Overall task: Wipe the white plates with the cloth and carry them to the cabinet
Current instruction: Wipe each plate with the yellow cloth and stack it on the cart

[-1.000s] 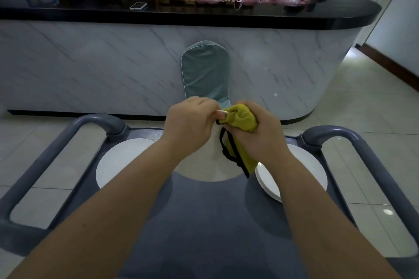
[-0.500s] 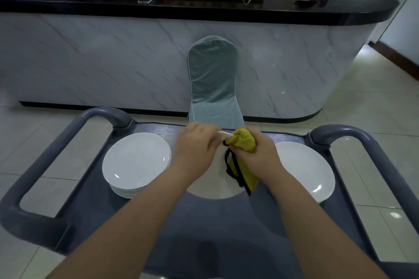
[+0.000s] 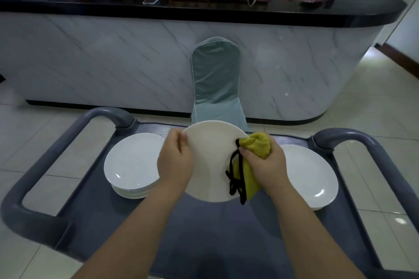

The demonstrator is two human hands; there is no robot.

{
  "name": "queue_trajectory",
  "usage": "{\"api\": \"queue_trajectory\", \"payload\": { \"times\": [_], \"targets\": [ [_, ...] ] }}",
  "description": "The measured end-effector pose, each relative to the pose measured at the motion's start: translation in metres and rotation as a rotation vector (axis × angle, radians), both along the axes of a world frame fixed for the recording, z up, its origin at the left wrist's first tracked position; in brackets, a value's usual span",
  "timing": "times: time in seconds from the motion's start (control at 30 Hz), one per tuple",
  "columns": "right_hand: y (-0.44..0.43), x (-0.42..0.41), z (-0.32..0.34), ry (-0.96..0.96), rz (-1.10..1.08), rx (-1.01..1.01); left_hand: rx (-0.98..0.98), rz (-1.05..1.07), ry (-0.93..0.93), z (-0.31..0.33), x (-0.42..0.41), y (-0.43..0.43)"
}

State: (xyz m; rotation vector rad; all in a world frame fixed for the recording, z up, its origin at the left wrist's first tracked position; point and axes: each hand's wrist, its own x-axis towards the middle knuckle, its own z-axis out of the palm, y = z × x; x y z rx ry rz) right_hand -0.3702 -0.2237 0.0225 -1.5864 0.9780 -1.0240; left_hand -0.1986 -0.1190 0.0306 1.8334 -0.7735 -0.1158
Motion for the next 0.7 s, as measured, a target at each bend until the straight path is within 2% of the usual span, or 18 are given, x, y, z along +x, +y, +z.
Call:
{"api": "queue_trajectory", "payload": {
  "times": [0.07, 0.1, 0.17, 0.23, 0.3, 0.33, 0.37, 0.47, 0.53, 0.57, 0.6, 0.7],
  "targets": [
    [-0.001, 0.001, 0.000, 0.071, 0.073, -0.116, 0.157, -0.134, -0.468, 0.003, -0.005, -0.004],
    [-0.002, 0.003, 0.005, 0.127, 0.128, -0.207, 0.173, -0.217, -0.658, 0.008, -0.007, -0.011],
    [-0.006, 0.009, 0.018, 0.191, 0.213, -0.365, 0.135, -0.402, -0.762, 0.029, -0.012, -0.024],
    [-0.008, 0.013, 0.035, 0.154, 0.208, -0.416, 0.079, -0.446, -0.767, 0.048, -0.010, -0.032],
    [-0.013, 0.013, 0.051, 0.102, 0.165, -0.408, -0.017, -0.382, -0.756, 0.061, 0.001, -0.034],
    [-0.015, 0.010, 0.057, 0.068, 0.143, -0.365, -0.054, -0.324, -0.688, 0.065, 0.006, -0.033],
    [-0.016, 0.006, 0.059, 0.019, 0.122, -0.283, -0.084, -0.258, -0.554, 0.066, 0.011, -0.032],
    [-0.012, -0.004, 0.037, -0.123, 0.021, 0.077, -0.210, 0.019, 0.072, 0.049, 0.014, -0.024],
    [-0.003, -0.007, 0.014, -0.064, -0.081, 0.144, -0.184, 0.113, 0.274, 0.026, 0.006, -0.013],
    [0.001, -0.008, 0.004, -0.028, -0.111, 0.143, -0.133, 0.084, 0.275, 0.014, 0.001, -0.007],
    [0.004, -0.010, -0.003, -0.015, -0.121, 0.141, -0.064, 0.030, 0.192, 0.005, -0.004, -0.002],
    [0.004, -0.013, -0.001, 0.047, -0.020, 0.002, 0.136, -0.193, -0.400, 0.007, -0.009, -0.005]
  ]
}}
